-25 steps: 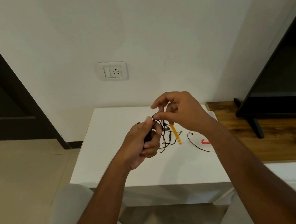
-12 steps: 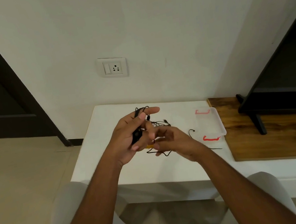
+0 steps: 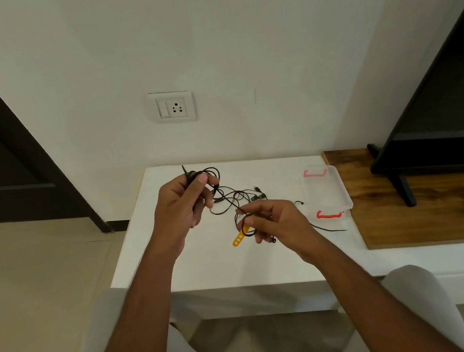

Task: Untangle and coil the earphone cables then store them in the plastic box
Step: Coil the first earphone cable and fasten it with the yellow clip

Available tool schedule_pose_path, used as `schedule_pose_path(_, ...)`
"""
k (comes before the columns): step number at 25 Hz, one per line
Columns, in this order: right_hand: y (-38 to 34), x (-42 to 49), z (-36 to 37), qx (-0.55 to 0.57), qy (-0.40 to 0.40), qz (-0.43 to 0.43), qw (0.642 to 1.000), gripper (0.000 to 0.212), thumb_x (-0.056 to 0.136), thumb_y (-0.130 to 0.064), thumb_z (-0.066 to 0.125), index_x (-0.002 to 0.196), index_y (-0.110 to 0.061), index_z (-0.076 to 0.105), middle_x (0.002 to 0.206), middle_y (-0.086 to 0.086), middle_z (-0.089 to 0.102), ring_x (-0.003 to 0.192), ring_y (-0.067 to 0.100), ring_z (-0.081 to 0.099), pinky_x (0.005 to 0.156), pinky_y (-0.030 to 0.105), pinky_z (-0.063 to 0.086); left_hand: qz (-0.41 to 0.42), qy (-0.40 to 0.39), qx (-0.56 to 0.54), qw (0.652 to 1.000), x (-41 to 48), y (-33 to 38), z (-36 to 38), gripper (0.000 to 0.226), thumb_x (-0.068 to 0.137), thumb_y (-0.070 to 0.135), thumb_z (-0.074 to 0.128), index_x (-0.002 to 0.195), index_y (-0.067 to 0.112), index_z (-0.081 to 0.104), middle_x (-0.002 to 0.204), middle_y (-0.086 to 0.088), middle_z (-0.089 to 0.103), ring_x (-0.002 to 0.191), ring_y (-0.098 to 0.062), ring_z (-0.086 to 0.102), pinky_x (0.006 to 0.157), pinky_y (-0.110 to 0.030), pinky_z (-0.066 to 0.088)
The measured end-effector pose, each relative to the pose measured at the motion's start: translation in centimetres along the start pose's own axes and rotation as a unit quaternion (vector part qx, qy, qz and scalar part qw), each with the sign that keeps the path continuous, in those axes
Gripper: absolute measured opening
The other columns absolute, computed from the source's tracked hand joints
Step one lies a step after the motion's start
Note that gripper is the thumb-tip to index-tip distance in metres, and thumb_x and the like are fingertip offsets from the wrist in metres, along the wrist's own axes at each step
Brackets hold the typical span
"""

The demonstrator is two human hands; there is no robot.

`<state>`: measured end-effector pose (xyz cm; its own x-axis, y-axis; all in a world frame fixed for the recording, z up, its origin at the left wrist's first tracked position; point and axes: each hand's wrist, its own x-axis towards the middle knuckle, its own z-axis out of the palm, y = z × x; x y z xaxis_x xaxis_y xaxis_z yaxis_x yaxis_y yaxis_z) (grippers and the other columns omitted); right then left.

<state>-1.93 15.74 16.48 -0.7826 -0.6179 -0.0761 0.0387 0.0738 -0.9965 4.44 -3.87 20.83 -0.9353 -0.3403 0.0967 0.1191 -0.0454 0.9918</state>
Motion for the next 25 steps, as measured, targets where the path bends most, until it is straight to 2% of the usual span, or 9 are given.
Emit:
schedule_pose_path(4,-0.3,-0.2,-0.3,0.024,0.020,-0.013,0.999,0.027,0.092,-0.001,0.061,0.114,-0.013,0.069,0.097,0.009,0.076,0.063,0.015,0.063,0.055,0.020,0.045,0.000,0.069,0.006,0.998,0.1,-0.5,0.9,0.021,0.100,0.022,0.052,0.103,0.020,0.073,0.085,-0.004,0.072,0.041,-0.011,0.026,0.041,-0.019,0.020)
schedule_pose_path(7,-0.5,-0.2,-0.1,0.034,0.009,-0.019,0.999,0.031,0.092,0.003,0.059,0.120,-0.009,0.066,0.104,0.009,0.075,0.069,0.014,0.066,0.059,0.021,0.048,-0.012,0.115,0.031,0.993,0.0,-1.0,1.9,0.016,0.096,0.026,0.059,0.100,0.029,0.074,0.078,0.009,0.070,0.041,-0.010,0.029,0.039,-0.018,0.025)
schedule_pose_path(9,-0.7,-0.3,0.1,0.046,0.007,-0.022,0.999,0.032,0.094,0.002,0.057,0.121,-0.010,0.066,0.106,0.010,0.075,0.071,0.014,0.066,0.062,0.021,0.049,-0.020,0.114,0.034,0.993,-0.1,-1.5,2.5,0.017,0.095,0.027,0.061,0.104,0.027,0.075,0.076,0.008,0.070,0.039,-0.008,0.032,0.038,-0.020,0.029)
schedule_pose_path(12,-1.0,-0.2,0.2,0.052,0.013,-0.026,0.998,0.028,0.095,-0.002,0.056,0.117,-0.016,0.066,0.105,0.017,0.073,0.069,0.016,0.064,0.063,0.022,0.048,-0.031,0.097,0.051,0.994,-0.2,-1.9,3.1,0.018,0.095,0.028,0.061,0.108,0.030,0.073,0.087,-0.001,0.074,0.037,-0.010,0.041,0.038,-0.023,0.039)
schedule_pose_path(16,-1.2,-0.1,0.2,0.067,0.036,-0.024,0.997,0.014,0.096,-0.006,0.057,0.106,-0.012,0.064,0.098,0.023,0.072,0.066,0.018,0.064,0.062,0.025,0.048,-0.047,0.082,0.087,0.992,-0.3,-2.2,3.4,0.013,0.092,0.028,0.064,0.100,0.027,0.076,0.080,0.000,0.076,0.036,-0.016,0.044,0.039,-0.025,0.040)
schedule_pose_path(22,-1.5,-0.3,0.1,0.037,0.031,-0.034,0.998,0.012,0.093,-0.008,0.061,0.099,-0.012,0.070,0.089,0.008,0.072,0.068,0.016,0.065,0.063,0.024,0.048,-0.157,0.019,-0.062,0.986,-0.6,-2.3,3.9,0.020,0.085,0.012,0.071,0.105,0.013,0.076,0.071,-0.003,0.065,0.038,-0.010,0.031,0.039,-0.020,0.032)
schedule_pose_path(25,-1.7,-0.4,0.5,-0.084,0.090,-0.086,0.989,0.012,0.088,-0.013,0.071,0.094,-0.023,0.076,0.092,0.000,0.068,0.071,0.008,0.062,0.065,0.019,0.045,-0.176,0.047,-0.112,0.977,-0.5,-2.2,4.1,0.020,0.081,0.004,0.073,0.101,0.007,0.074,0.084,-0.008,0.071,0.038,-0.009,0.033,0.039,-0.020,0.031)
